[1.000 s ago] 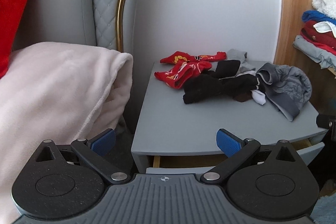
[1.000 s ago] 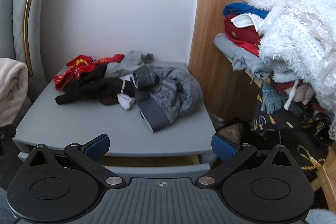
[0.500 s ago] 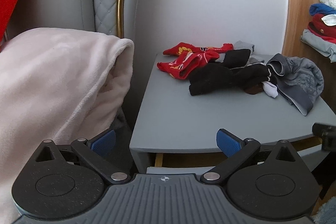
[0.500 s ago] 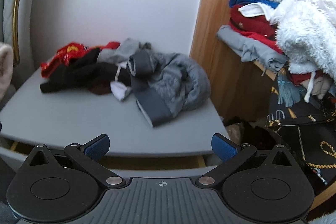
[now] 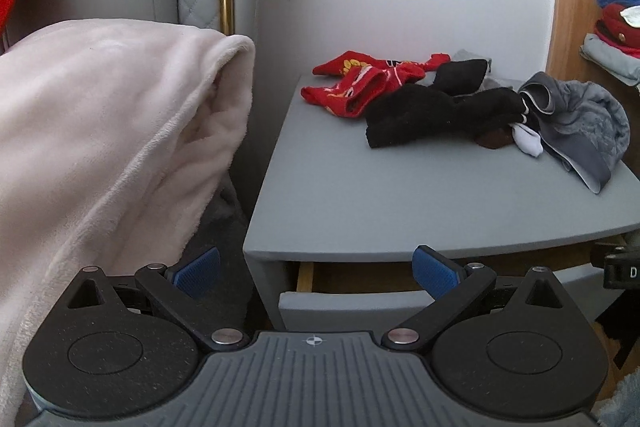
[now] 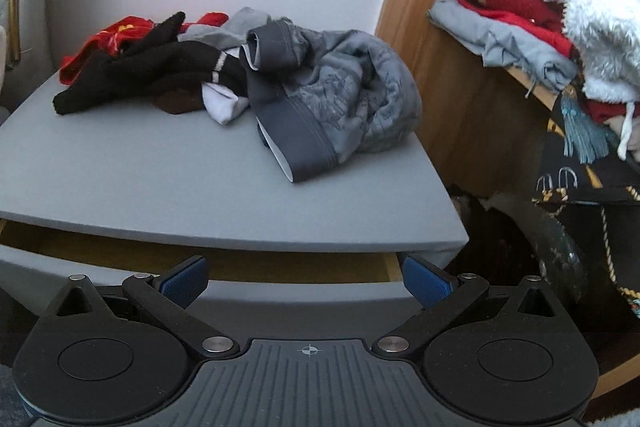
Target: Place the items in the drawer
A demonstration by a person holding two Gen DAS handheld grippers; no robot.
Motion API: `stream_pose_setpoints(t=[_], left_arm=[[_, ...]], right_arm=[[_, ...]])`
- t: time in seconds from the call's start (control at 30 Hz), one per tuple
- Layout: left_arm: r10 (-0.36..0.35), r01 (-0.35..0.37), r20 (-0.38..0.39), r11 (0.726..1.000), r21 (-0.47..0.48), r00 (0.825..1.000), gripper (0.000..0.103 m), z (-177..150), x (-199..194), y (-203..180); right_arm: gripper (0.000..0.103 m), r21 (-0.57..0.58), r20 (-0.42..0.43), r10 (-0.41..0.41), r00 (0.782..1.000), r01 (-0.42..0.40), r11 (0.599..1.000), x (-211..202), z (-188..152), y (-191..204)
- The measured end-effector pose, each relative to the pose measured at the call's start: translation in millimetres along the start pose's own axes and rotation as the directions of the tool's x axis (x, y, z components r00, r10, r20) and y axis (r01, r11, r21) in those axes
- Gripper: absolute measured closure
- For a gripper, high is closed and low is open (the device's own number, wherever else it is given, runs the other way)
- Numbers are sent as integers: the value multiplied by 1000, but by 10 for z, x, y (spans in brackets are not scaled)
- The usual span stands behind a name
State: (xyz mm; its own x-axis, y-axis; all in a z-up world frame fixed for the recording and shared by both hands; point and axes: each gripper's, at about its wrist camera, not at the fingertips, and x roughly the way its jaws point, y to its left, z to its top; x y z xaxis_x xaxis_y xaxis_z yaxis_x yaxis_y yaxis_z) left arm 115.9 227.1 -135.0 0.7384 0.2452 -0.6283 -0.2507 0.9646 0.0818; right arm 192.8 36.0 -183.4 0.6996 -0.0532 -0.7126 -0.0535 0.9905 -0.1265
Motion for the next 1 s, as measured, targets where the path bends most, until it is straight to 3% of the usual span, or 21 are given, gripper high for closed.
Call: stream_pose_setpoints(t=[0.3,0.47,0.6,0.83,0.9,1.0], left_arm=[[-38,38,-68,999,9,997,0,-51,169,-65],[-124,124,-45,992,3,991,0,-52,181,-81],[-153,150,-68,987,-50,986,0,-73,205,-51],[-134,133,-47,991,-28,990,1,-100,152,-42],[-164,161,-55,985,-57,985,4,-89,162,0],[-215,210,-81,975,-71,973,18,-82,195,29]], right_arm=[[0,-13,-17,-2,1000,1,1000,141,-6,32],[0,-2,-29,-2,1000,2,1000,198,-1,40],[0,-3,-36,1,999,-1,1000,280,2,59],[0,62,-82,35,996,-30,998,368,14,-23],[0,42,-86,38,996,-35,998,360,13,-19],[0,47,-102,51,993,-46,998,355,8,-48]])
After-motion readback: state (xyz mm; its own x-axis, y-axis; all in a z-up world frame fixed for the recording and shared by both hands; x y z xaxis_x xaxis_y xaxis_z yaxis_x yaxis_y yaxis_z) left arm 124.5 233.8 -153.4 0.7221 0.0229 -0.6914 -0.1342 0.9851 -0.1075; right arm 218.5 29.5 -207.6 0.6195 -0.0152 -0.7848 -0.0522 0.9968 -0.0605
